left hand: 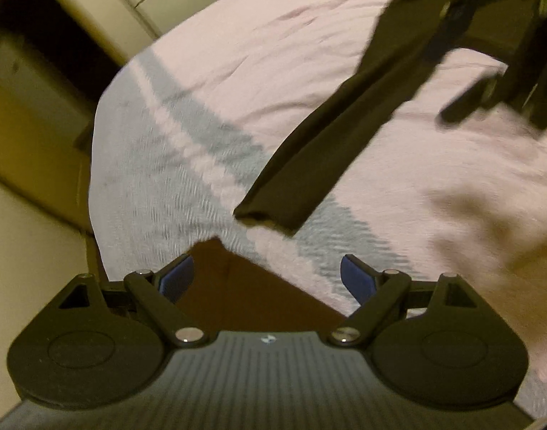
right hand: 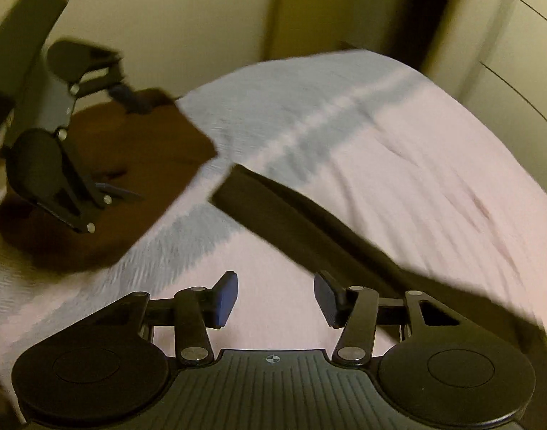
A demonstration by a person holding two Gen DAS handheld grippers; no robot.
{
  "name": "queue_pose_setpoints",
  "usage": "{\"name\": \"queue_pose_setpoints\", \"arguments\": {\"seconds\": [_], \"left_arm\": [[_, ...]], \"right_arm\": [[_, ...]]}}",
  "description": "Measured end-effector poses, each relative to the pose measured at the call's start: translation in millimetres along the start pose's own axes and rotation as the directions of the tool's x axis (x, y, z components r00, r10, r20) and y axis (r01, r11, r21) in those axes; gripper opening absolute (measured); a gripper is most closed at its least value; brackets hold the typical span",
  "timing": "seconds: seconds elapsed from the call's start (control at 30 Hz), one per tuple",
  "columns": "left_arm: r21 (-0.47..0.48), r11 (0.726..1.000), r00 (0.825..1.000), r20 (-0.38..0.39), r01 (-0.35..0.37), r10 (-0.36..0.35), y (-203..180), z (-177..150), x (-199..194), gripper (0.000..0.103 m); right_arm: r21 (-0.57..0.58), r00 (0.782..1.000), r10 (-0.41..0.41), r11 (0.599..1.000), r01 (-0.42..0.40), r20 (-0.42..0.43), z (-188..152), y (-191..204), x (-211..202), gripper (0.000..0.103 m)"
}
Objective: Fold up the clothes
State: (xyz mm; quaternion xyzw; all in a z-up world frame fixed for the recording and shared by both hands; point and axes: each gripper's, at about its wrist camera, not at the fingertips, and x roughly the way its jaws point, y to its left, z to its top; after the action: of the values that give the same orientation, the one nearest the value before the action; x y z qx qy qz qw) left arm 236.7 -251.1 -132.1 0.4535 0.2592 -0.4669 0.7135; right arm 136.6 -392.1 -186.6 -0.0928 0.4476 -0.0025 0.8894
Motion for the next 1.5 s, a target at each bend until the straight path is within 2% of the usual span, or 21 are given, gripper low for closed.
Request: {"name": "queue_pose_setpoints", "arguments": {"seconds": [0.13, 0.23, 0.3, 0.37, 0.4, 0.43, 0.47, 0.6, 0.7, 0.77, 0.87, 0.97, 1.03, 1.1, 1.13, 1.2, 1.23, 1.3, 1.37, 1.43, 1.5], "left_arm": [[-0.165, 0.986, 0.999, -0.032, 0.000, -0.006, 22, -16, 18, 0.086], [-0.293, 0.956, 0.999, -0.052, -0.002, -0.014, 39, -29, 30, 0.086], [-0.380, 0.925, 0.998, -0.063, -0.002, -0.024, 49, -39, 34, 0.086], [-0.414, 0.910, 0.997, -0.080, -0.011, -0.024, 54, -45, 36, 0.086], [-0.422, 0.907, 0.996, -0.086, -0.015, -0.024, 55, -47, 37, 0.086], [-0.420, 0.908, 0.996, -0.086, -0.012, -0.027, 53, -44, 37, 0.086], [-0.418, 0.908, 0.996, -0.086, -0.009, -0.030, 51, -42, 36, 0.086], [-0.410, 0.912, 0.995, -0.086, 0.002, -0.040, 43, -33, 34, 0.086], [-0.404, 0.915, 0.995, -0.086, 0.010, -0.048, 37, -26, 32, 0.086], [-0.397, 0.918, 0.995, -0.083, 0.018, -0.055, 32, -19, 31, 0.086], [-0.347, 0.936, 0.997, -0.039, 0.055, -0.073, 14, 14, 28, 0.086], [-0.304, 0.949, 0.997, 0.007, 0.079, -0.081, -6, 51, 23, 0.086], [-0.275, 0.956, 0.995, 0.040, 0.101, -0.093, -23, 80, 19, 0.086], [-0.253, 0.960, 0.993, 0.066, 0.116, -0.102, -42, 107, 16, 0.086], [-0.242, 0.963, 0.991, 0.078, 0.122, -0.106, -54, 122, 15, 0.086], [-0.224, 0.966, 0.990, 0.092, 0.128, -0.110, -80, 147, 14, 0.086], [-0.214, 0.968, 0.989, 0.094, 0.130, -0.112, -96, 161, 15, 0.086], [-0.203, 0.970, 0.990, 0.081, 0.133, -0.119, -130, 185, 18, 0.086], [-0.196, 0.971, 0.990, 0.057, 0.136, -0.127, -163, 205, 21, 0.086], [-0.173, 0.976, 0.991, 0.030, 0.136, -0.133, -201, 225, 27, 0.086], [-0.149, 0.979, 0.991, 0.004, 0.136, -0.137, -235, 242, 33, 0.086]], "right_arm": [[-0.144, 0.999, 0.041, 0.989, -0.041, 0.001, 21, 15, 82, 0.052], [-0.224, 1.000, 0.031, 0.974, -0.030, 0.001, 25, 28, 119, 0.052], [-0.276, 1.000, 0.024, 0.961, -0.022, 0.002, 27, 36, 143, 0.052], [-0.327, 1.000, 0.017, 0.945, -0.015, 0.003, 30, 45, 168, 0.052], [-0.346, 1.000, 0.010, 0.938, -0.007, 0.005, 31, 47, 177, 0.045], [-0.346, 1.000, 0.011, 0.938, -0.010, -0.001, 33, 46, 180, 0.033], [-0.337, 1.000, 0.017, 0.941, -0.020, -0.011, 36, 43, 182, 0.002], [-0.288, 0.999, 0.035, 0.957, -0.024, 0.034, 45, 35, 161, 0.002], [-0.222, 0.993, 0.056, 0.975, -0.031, 0.108, 48, 22, 125, 0.002], [-0.139, 0.984, 0.051, 0.990, -0.027, 0.172, 47, 1, 98, 0.002], [0.059, 0.963, -0.013, 0.998, -0.003, 0.268, 45, -62, 55, 0.002], [0.268, 0.926, -0.150, 0.962, 0.055, 0.346, 24, -144, -2, 0.002], [0.403, 0.882, -0.279, 0.908, 0.113, 0.381, -10, -198, -51, 0.002], [0.549, 0.820, -0.431, 0.817, 0.177, 0.377, -57, -251, -101, 0.002], [0.631, 0.793, -0.501, 0.750, 0.199, 0.345, -91, -275, -120, 0.002], [0.785, 0.747, -0.621, 0.576, 0.230, 0.237, -168, -320, -150, 0.002], [0.841, 0.739, -0.650, 0.490, 0.231, 0.176, -206, -339, -157, 0.002], [0.927, 0.768, -0.640, 0.308, 0.214, 0.036, -291, -373, -149, 0.002], [0.963, 0.807, -0.586, 0.171, 0.209, -0.071, -368, -401, -130, 0.002], [0.973, 0.851, -0.512, 0.111, 0.201, -0.118, -424, -422, -108, 0.002], [0.978, 0.888, -0.442, 0.088, 0.187, -0.130, -461, -436, -93, 0.002]]}}
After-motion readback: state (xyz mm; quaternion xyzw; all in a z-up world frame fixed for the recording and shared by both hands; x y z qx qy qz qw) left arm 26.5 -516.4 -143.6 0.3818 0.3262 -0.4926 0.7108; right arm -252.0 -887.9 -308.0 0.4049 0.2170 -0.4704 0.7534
